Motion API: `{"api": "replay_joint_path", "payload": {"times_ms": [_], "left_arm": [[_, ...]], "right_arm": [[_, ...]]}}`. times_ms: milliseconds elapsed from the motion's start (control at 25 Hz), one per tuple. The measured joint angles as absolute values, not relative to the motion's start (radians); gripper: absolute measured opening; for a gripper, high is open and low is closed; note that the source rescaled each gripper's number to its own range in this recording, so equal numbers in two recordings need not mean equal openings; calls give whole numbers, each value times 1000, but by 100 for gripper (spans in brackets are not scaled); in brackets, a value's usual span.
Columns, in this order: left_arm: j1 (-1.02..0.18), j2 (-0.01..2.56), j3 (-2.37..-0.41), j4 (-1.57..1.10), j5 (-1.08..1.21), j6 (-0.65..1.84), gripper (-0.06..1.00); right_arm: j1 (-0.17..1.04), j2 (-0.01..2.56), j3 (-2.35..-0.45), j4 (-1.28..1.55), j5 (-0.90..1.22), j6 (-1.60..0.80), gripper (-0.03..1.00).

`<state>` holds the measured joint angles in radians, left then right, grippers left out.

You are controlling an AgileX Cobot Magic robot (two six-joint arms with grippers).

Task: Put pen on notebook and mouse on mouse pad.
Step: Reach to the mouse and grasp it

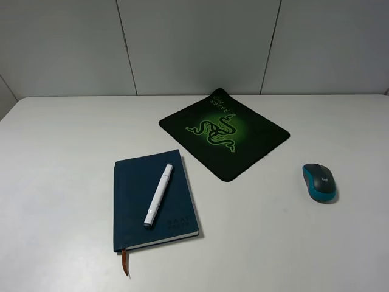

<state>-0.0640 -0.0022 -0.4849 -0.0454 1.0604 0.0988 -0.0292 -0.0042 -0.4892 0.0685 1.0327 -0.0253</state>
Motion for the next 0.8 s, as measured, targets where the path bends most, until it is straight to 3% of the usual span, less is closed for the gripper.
{"api": "replay_joint_path", "payload": {"times_ms": [800], "left_arm": [[-64,-7,-485,-45,1060,100,100]], "right_arm": [[-29,-4,-489,68,1033,-22,100]]}}
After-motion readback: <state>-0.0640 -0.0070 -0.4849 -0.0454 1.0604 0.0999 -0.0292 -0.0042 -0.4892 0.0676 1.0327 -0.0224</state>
